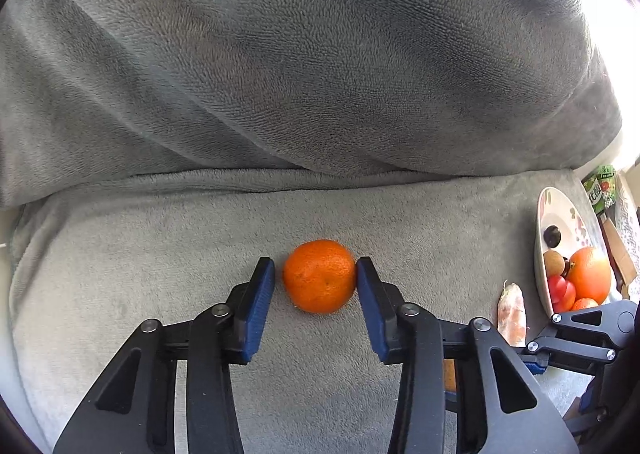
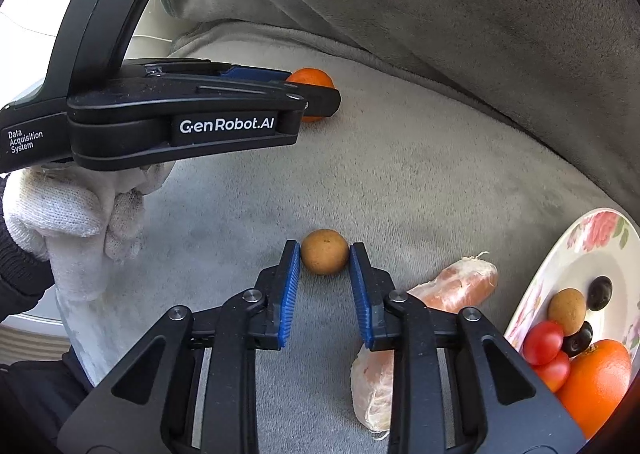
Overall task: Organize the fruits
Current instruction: 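Lift the tangerine with the left gripper while the right gripper holds the brown fruit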
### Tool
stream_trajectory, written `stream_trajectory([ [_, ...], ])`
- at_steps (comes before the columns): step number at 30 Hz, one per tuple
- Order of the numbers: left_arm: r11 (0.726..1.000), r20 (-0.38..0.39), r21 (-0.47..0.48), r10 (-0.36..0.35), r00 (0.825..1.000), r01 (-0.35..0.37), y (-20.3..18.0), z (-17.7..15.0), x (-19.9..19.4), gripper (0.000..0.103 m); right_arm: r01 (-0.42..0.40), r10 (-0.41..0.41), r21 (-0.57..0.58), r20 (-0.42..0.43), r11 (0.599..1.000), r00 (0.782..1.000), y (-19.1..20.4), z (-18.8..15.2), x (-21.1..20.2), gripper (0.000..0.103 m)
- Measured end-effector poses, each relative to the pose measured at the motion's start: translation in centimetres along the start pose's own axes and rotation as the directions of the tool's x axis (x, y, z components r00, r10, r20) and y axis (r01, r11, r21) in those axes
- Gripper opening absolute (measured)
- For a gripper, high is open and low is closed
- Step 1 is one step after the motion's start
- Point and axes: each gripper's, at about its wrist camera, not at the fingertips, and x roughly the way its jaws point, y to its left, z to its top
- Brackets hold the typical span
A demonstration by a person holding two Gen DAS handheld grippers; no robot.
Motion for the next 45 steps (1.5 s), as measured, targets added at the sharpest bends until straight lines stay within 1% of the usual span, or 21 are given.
stream_trajectory([
  [1, 1.000, 0.000, 0.002, -0.005, 1.000, 0.005, -0.2, 0.0, 0.2, 0.035, 0.000, 0.000, -0.002, 0.000, 1.000, 1.000, -0.1, 0.0, 0.1, 0.027],
  [9, 1.000, 0.012, 0.007, -0.003, 1.000, 0.003, -0.5, 0.0, 0.0, 0.035, -0.004, 0.004, 0.008, 0.012, 1.000, 1.000, -0.1, -0.6, -0.4, 0.026],
  [14, 1.000, 0.023, 0.006, -0.007, 1.000, 0.007, 0.1, -0.2, -1.5, 0.035, -0.017, 0.016, 0.011, 0.035, 1.000, 0.999, -0.4, -0.9, -1.8, 0.026],
  [22, 1.000, 0.061, 0.019, -0.013, 0.998, 0.012, -0.8, 0.0, -4.6, 0.035, -0.034, 0.033, 0.018, 0.075, 0.999, 0.997, -1.7, -1.9, -5.1, 0.026],
  [30, 0.999, 0.100, 0.039, -0.026, 0.995, 0.022, -3.2, 0.7, -7.2, 0.035, -0.042, 0.038, 0.034, 0.118, 0.999, 0.992, -3.4, -3.6, -9.0, 0.026],
  [36, 0.998, 0.113, 0.062, -0.041, 0.993, 0.034, -5.9, 1.1, -7.8, 0.035, -0.045, 0.036, 0.062, 0.144, 0.997, 0.989, -4.8, -5.5, -11.9, 0.026],
  [41, 0.995, 0.115, 0.086, -0.057, 0.992, 0.047, -8.7, 1.6, -7.6, 0.035, -0.036, 0.022, 0.086, 0.154, 0.996, 0.988, -6.4, -6.6, -13.5, 0.026],
  [45, 0.993, 0.111, 0.102, -0.072, 0.991, 0.061, -10.0, 1.8, -7.8, 0.035, -0.023, 0.004, 0.110, 0.167, 0.994, 0.986, -7.4, -7.3, -14.4, 0.026],
])
